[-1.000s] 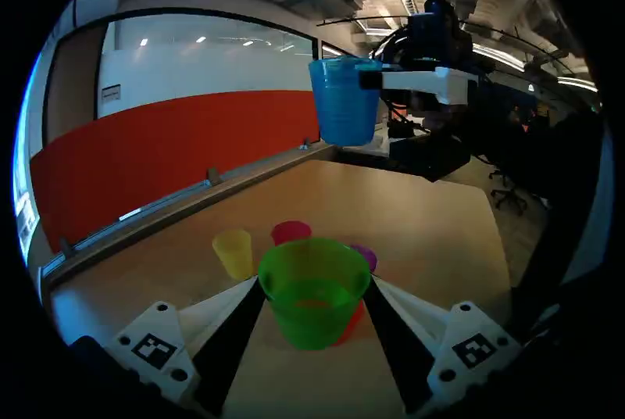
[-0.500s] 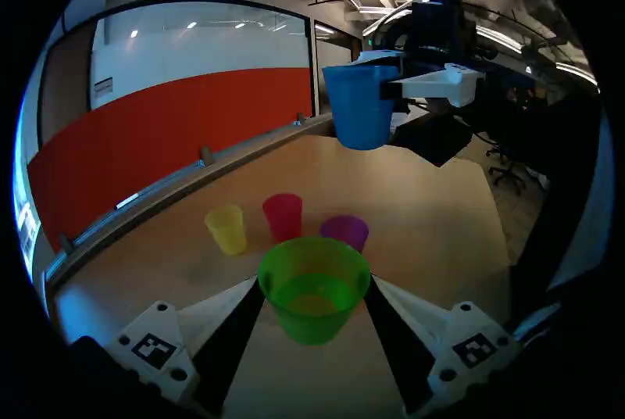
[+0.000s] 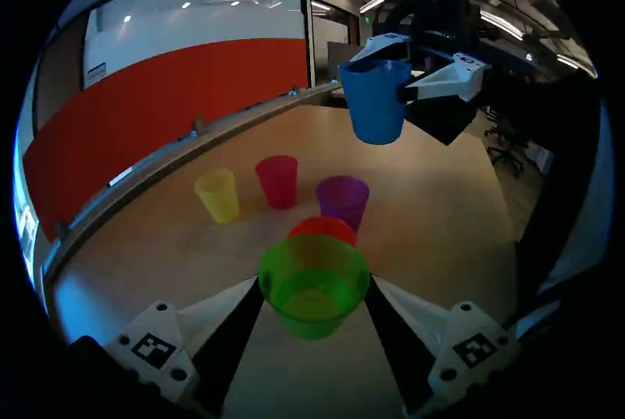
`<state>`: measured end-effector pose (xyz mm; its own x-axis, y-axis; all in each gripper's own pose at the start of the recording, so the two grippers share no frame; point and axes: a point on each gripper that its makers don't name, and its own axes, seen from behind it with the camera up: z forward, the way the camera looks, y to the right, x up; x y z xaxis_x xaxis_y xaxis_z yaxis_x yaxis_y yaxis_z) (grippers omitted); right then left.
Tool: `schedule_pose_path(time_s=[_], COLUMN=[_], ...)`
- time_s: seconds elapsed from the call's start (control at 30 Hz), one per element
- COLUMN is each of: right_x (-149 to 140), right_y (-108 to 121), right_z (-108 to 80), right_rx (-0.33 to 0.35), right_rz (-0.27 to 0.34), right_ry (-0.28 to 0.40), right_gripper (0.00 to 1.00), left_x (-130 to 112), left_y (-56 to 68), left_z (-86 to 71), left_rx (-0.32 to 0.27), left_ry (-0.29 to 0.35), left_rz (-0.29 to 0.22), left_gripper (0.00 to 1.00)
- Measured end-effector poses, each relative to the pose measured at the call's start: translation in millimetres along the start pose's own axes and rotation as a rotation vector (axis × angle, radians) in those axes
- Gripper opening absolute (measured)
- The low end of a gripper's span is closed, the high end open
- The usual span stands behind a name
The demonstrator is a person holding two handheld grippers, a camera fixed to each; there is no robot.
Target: Pour water
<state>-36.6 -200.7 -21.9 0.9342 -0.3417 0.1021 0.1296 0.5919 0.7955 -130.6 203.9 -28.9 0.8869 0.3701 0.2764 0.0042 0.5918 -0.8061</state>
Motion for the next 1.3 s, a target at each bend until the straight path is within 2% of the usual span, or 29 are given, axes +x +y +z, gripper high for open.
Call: schedule_pose_path(time_s=[0.3, 0.7, 1.3], right_x=[-22, -35, -53], right_y=[-3, -5, -17], right_z=[0.0, 1.0, 2.0], right_rx=[0.015, 0.021, 0.039], right_rz=[0.015, 0.022, 0.042], right_ry=[-0.032, -0.05, -0.07], right_gripper=[0.94, 0.94, 0.94], left_x=[-22, -39, -44], left_y=[-3.3, -5.4, -3.6], left_z=[11.4, 19.1, 19.4], left_rx=[-0.012, -0.021, -0.047], left_ry=[-0.044, -0.087, -0.082], left_rz=[-0.037, -0.044, -0.085], left_gripper=[0.88, 0.88, 0.88])
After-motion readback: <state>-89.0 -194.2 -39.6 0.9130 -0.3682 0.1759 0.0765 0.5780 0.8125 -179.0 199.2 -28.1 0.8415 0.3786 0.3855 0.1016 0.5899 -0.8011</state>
